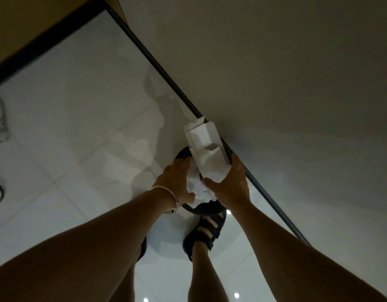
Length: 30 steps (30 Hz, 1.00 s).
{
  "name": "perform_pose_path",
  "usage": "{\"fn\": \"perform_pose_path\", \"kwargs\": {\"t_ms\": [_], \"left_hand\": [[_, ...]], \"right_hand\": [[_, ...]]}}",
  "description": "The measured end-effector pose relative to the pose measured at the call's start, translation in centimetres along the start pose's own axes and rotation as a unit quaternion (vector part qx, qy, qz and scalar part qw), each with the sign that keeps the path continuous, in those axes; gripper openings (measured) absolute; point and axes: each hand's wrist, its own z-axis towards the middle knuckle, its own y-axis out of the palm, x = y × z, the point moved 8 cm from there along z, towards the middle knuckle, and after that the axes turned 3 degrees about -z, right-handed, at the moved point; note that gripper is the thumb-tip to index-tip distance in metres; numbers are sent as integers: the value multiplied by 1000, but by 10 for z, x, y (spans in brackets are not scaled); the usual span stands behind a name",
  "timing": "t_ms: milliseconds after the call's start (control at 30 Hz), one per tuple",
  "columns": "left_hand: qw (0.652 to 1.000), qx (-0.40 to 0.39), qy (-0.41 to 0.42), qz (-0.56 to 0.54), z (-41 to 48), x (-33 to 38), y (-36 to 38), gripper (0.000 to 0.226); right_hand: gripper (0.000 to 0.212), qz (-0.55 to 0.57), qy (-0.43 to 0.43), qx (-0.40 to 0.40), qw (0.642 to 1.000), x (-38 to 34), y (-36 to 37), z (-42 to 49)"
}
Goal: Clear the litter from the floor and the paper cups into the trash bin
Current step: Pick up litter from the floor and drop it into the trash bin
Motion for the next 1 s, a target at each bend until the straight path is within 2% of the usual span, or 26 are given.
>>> {"fn": "perform_pose_path", "kwargs": {"t_ms": [133, 267, 500, 600, 700, 867, 1000], "left_hand": [[1000, 2, -29, 4, -28, -11, -22, 88], [999, -16, -14, 31, -47, -3, -47, 77], [995, -46, 0, 85, -49, -1, -61, 74], [990, -59, 7, 131, -66, 17, -73, 73], [983, -52, 45, 169, -95, 66, -100, 69], [962, -44, 123, 239, -172, 162, -138, 67], [938, -65, 163, 298, -238, 212, -130, 66]], "right_hand": [[106, 44, 66, -1, 997, 3, 5, -33], [83, 57, 102, -16, 993, -4, 6, -49], [75, 30, 111, -51, 992, -14, 14, -60], [73, -15, 100, -46, 994, -22, -23, -80], [70, -27, 113, -28, 993, -32, -81, -116], [76, 16, 144, 26, 989, -51, -167, -210], [76, 49, 162, 78, 983, -45, -207, -297]]}}
